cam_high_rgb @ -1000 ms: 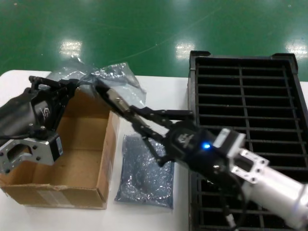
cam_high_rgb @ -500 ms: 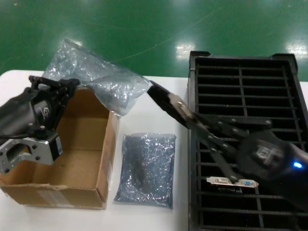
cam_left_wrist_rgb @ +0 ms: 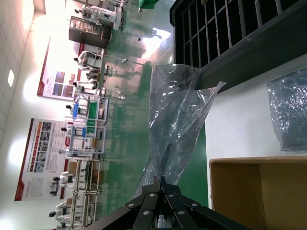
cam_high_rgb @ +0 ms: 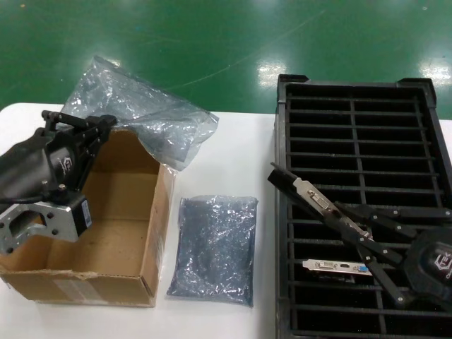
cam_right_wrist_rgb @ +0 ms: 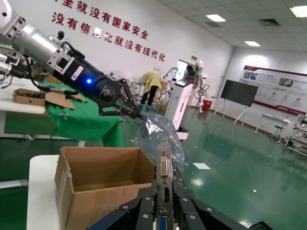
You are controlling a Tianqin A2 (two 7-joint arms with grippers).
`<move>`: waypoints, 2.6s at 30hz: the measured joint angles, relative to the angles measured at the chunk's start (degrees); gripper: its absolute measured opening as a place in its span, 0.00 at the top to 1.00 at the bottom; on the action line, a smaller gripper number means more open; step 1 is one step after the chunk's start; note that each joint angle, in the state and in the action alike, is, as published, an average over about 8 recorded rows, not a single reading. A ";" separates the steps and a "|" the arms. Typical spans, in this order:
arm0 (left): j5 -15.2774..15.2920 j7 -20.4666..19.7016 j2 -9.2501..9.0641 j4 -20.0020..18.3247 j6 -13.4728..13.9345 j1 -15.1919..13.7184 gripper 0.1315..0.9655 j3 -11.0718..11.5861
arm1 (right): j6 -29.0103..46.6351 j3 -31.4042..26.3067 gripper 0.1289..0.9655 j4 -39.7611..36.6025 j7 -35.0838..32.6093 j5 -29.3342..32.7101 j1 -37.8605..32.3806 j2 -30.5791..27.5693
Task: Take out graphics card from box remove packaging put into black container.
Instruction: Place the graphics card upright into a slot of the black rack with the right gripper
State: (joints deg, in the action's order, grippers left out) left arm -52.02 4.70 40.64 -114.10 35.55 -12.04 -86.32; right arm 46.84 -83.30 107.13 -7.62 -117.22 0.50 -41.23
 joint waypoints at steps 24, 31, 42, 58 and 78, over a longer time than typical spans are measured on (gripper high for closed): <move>0.00 0.00 0.00 0.00 0.00 0.00 0.99 0.00 | 0.75 -9.63 0.93 0.96 7.79 11.50 -11.25 -5.72; 0.00 0.00 0.00 0.00 0.00 0.00 0.99 0.00 | 9.55 -15.96 0.93 1.70 15.93 17.72 -22.76 -10.74; 0.00 -0.02 0.00 0.00 0.00 0.00 0.99 0.00 | 23.18 -21.60 0.94 -1.98 22.15 18.77 -37.25 -11.45; 0.00 -0.01 0.01 0.00 -0.01 0.00 0.99 -0.01 | 32.38 -15.01 0.94 -0.30 24.83 5.31 -32.88 -20.40; 0.00 -0.01 0.01 0.00 -0.01 0.00 0.99 -0.01 | 38.87 -24.11 0.94 -14.32 24.73 13.36 -43.22 -12.76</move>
State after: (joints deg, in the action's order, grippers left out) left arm -52.01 4.69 40.65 -114.10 35.54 -12.04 -86.33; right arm 85.71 -107.41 92.81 17.11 -103.86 -42.72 -53.99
